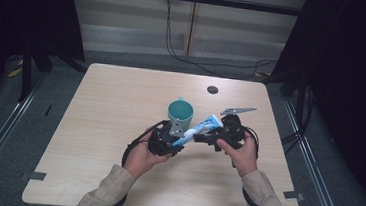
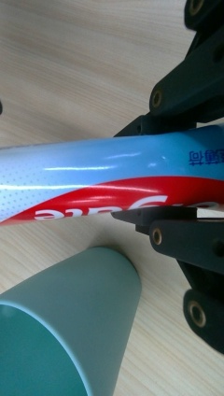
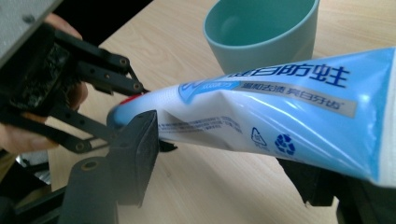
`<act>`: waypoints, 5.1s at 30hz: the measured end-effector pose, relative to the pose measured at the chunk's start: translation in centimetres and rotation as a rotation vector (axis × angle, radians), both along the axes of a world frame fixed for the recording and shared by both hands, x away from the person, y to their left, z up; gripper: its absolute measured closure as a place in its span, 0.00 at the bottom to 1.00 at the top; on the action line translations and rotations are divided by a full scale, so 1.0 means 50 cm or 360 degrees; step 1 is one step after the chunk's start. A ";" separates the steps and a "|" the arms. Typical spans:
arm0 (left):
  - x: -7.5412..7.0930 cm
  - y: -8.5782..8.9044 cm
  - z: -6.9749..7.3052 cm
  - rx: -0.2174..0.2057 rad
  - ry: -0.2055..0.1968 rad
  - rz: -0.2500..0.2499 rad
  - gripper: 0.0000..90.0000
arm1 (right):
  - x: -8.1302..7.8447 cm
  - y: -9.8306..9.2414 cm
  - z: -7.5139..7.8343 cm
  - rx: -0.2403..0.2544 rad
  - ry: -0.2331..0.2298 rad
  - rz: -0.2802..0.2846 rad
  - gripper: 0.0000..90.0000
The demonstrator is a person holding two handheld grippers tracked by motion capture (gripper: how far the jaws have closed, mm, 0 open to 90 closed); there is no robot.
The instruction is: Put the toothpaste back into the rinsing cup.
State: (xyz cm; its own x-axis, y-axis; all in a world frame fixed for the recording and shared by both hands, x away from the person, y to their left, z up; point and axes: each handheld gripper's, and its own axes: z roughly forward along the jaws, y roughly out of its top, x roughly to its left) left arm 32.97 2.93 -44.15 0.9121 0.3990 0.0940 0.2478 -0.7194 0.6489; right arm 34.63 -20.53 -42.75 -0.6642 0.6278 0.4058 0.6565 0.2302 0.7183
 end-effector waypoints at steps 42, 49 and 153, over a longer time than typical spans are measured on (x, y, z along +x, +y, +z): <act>0.003 -0.008 -0.004 -0.0248 0.0127 0.0018 0.26 | 0.001 -0.024 0.066 0.0369 -0.0047 -0.0107 0.84; 0.004 0.015 -0.012 -0.0253 0.0150 0.0012 0.22 | 0.003 -0.043 0.075 0.0322 -0.0062 -0.0128 0.84; -0.011 0.156 -0.138 -0.0222 0.0125 -0.0007 0.11 | 0.137 -0.030 0.238 0.0280 -0.0261 -0.0316 0.84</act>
State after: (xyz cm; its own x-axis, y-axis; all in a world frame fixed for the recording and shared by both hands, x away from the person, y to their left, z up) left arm 32.43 10.76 -51.04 0.9162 0.3992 -0.0338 0.2988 -0.6246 0.7215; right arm 41.47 -22.04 -30.86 -0.6014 0.6813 0.4173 0.5484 -0.0279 0.8358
